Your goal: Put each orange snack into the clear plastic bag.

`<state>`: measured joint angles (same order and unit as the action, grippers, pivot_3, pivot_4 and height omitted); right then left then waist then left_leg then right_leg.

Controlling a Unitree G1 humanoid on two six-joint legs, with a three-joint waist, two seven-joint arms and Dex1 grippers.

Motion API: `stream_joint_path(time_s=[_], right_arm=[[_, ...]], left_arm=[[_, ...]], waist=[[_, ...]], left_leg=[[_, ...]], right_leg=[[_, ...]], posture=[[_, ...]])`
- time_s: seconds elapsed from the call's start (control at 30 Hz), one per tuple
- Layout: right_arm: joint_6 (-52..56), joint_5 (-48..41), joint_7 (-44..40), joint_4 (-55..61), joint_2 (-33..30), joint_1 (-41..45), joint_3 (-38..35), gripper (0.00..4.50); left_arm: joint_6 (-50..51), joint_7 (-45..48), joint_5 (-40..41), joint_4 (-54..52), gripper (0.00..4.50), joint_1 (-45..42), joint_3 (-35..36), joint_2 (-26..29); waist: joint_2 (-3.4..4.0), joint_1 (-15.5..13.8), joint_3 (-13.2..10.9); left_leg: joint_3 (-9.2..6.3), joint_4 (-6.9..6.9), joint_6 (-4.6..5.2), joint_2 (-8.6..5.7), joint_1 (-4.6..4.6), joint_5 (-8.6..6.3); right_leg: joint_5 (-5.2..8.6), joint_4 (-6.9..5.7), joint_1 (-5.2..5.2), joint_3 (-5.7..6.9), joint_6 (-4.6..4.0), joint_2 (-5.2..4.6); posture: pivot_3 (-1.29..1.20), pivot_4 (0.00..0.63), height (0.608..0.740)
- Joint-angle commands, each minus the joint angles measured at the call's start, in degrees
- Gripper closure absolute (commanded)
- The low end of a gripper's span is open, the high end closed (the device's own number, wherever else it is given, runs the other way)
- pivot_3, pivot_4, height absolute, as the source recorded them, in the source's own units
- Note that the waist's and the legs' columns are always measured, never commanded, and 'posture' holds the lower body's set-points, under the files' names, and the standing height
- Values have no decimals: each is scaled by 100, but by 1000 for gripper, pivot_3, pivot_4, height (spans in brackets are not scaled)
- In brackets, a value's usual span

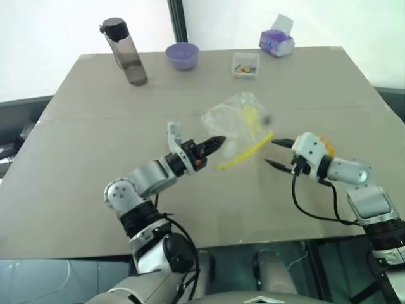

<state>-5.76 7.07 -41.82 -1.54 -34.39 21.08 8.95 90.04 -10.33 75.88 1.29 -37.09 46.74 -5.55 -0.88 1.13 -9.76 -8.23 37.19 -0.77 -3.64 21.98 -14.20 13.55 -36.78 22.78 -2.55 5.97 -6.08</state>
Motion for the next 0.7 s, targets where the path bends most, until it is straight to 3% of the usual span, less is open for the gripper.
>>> stream_joint_path(time_s=[0.03,0.27,0.53,0.7], right_arm=[[-216,510,671,-265,249,307,100,1728],[-606,1125,1408,-1251,668,712,438,1728],[-1018,1224,1809,-1851,875,974,457,1728],[-1240,1213,1878,-1917,854,1034,441,3989]], left_arm=[[-322,-416,772,26,4460,130,-297,-19],[-1271,-1223,2143,-22,4460,563,-1176,235],[-2380,-1584,3233,-319,4460,1080,-2301,796],[-2808,-1518,3518,-375,4500,1274,-2776,1224]], waist=[[0,-11,0],[-2,-47,-1],[-2,-32,-1],[-1,-30,-1]], left_leg=[[2,0,-1,0,-1,1],[2,0,-2,-2,3,1],[7,-1,-2,-2,1,1],[8,-1,-2,-2,1,1]], right_leg=[[0,-1,0,-3,0,0],[-1,4,3,-6,-2,-2],[-1,2,3,-11,-3,0],[-1,3,3,-11,-3,0]], posture=[[0,150,739],[0,150,739],[0,150,739],[0,150,739]])
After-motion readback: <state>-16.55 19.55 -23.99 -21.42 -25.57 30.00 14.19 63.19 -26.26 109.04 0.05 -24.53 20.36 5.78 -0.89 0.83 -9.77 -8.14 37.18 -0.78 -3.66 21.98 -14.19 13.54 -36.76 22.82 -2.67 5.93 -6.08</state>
